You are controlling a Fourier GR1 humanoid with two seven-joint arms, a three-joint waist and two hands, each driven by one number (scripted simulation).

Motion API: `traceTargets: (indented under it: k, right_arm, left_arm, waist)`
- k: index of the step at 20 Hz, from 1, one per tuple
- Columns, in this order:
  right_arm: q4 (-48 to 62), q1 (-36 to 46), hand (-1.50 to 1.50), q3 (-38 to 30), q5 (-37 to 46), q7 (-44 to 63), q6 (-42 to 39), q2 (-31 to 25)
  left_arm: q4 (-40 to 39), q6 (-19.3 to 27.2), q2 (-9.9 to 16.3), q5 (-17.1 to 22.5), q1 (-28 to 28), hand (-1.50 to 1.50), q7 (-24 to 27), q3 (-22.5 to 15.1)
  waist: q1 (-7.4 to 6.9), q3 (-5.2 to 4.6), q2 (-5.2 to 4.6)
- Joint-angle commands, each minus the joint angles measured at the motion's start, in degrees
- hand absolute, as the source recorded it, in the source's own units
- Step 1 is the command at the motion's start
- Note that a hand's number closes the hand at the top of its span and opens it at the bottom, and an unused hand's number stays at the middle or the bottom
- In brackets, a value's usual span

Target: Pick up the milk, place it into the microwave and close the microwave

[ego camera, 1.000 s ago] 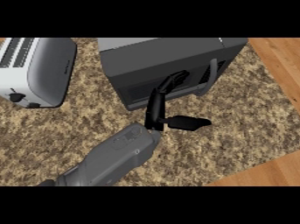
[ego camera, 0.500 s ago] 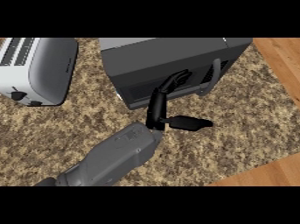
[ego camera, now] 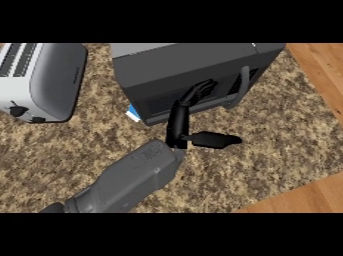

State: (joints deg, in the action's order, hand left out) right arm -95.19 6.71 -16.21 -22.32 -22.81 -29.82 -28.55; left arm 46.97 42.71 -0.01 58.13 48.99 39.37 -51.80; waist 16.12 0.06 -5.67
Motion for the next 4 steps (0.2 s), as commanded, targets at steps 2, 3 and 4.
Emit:
traceTargets:
  k: [2,3,4]
  right_arm:
    - [2.8,2.0,-1.5,-0.6,-3.6,0.9,-2.2,-1.1]
    - [3.5,1.9,-1.5,-0.5,-3.9,1.3,-2.7,-1.4]
    - [4.2,2.9,-1.5,-1.2,-4.3,1.5,-2.5,-1.9]
  left_arm:
    - [-4.5,1.0,0.0,2.1,3.7,-1.5,-0.1,3.2]
    - [-4.3,0.6,0.0,2.8,3.3,-1.5,-0.2,3.1]
    - [-4.7,0.8,0.0,2.6,3.7,-1.5,0.5,3.3]
  waist:
    - [0.37,-0.04,-0.53]
    - [0.54,-0.07,-0.49]
    - [-0.16,-0.09,-0.56]
